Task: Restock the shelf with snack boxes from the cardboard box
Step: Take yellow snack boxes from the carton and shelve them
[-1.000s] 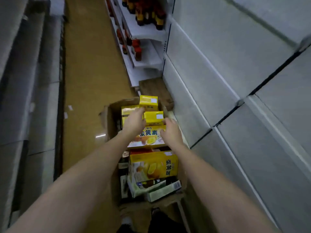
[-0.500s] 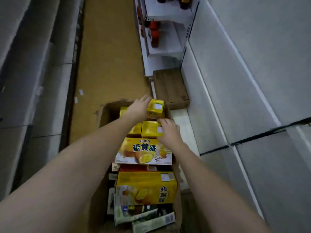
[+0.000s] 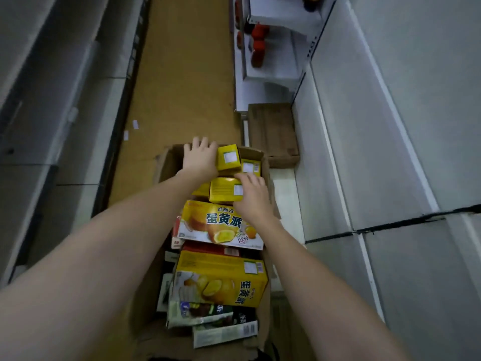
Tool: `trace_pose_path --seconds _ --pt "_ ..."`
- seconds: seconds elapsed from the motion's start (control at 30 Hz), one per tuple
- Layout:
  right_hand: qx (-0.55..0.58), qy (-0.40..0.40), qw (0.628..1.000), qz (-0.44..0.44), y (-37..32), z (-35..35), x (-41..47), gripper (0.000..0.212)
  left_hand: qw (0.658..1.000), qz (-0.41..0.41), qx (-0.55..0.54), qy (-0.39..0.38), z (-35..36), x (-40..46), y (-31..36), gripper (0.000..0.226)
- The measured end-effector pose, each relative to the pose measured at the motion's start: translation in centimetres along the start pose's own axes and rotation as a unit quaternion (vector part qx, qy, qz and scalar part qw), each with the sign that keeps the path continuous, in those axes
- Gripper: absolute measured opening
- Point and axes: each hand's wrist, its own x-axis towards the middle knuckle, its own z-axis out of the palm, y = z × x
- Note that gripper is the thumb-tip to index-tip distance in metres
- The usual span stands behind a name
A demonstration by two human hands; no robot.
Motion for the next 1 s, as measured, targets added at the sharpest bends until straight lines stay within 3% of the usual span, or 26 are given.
trace_pose_path --seconds 0.13,0.27,0.4,0.47,0.53,0.6,0.73,1.0 --pt "-0.024 -0.003 0.999 -0.045 -5.3 0.1 0.6 0.067 0.989 -0.104 -0.107 0.024 -2.5 -3.5 -6.2 0.059" --pt "-0.015 -0.022 0.994 -0.106 -11.9 0.7 0.7 0.068 0.955 -0.195 -0.218 0.043 -4.5 -9.5 -14.2 0.058" --pt "0.02 -0.066 0.985 -0.159 -19.7 3.0 -1.0 0.066 0.903 -0.296 -0.307 0.051 -5.5 -18.0 -22.0 0.057" --pt "0.06 -0.107 0.974 -0.189 -23.8 4.6 -2.6 0.066 0.874 -0.339 -0.342 0.061 -5.7 -22.7 -25.5 0.069" --pt "0.092 -0.139 0.963 -0.212 -28.1 6.0 -4.7 0.067 0.853 -0.373 -0.357 0.074 -6.1 -27.7 -28.8 0.074" --pt "0.106 -0.167 0.953 -0.231 -32.4 7.5 -7.2 0.069 0.835 -0.406 -0.36 0.096 -6.5 -33.0 -32.1 0.065" --pt "0.115 -0.232 0.924 -0.282 -40.1 11.0 -13.3 0.071 0.774 -0.465 -0.405 0.143 -6.5 -44.7 -37.8 0.067" --pt "0.066 -0.287 0.877 -0.379 -52.8 17.0 -26.3 0.068 0.687 -0.548 -0.436 0.193 -5.8 -67.4 -43.0 0.067"
